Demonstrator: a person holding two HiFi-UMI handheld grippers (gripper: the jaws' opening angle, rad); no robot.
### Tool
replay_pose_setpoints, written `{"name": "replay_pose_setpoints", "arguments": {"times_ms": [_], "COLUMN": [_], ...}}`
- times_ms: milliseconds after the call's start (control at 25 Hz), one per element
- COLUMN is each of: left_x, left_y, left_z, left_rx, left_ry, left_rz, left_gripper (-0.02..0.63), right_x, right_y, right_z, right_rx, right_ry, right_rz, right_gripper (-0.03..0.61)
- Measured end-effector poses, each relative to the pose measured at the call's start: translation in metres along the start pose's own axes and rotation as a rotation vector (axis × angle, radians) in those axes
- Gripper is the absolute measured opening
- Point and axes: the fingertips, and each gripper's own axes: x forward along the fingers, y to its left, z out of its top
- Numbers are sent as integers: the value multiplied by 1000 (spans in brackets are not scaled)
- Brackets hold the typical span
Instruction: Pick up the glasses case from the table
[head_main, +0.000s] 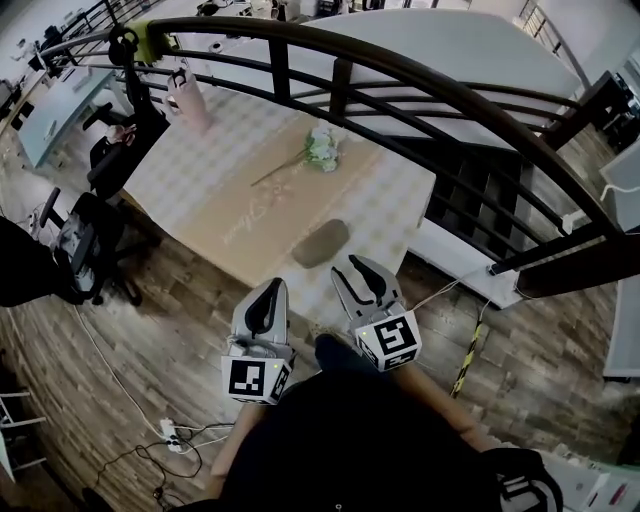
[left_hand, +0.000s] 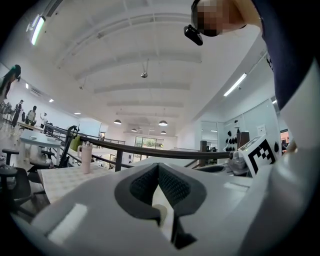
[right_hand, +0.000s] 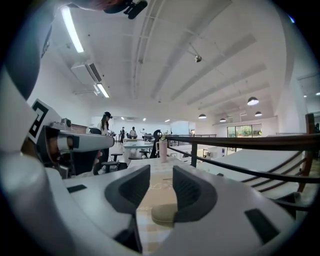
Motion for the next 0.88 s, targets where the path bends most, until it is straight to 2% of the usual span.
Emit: {"name": "replay_pose_setpoints", "arguments": {"times_ms": [320,560,880], "left_x": [53,82,93], "left_y": [28,37,44], "left_z": [-10,-21,-45], "left_rx": [-18,-27,-50], "left_ry": [27,40,103], "left_rz": [54,62,87], "left_gripper": [11,11,11], "right_x": [55,75,90], "right_y": [-37,-52,-56], "right_z": [-8,-22,-56], "right_rx": [-1,-19,-84], "right_ry": [40,82,193], "right_rz": [66,103,189], "right_gripper": [121,129,170]}}
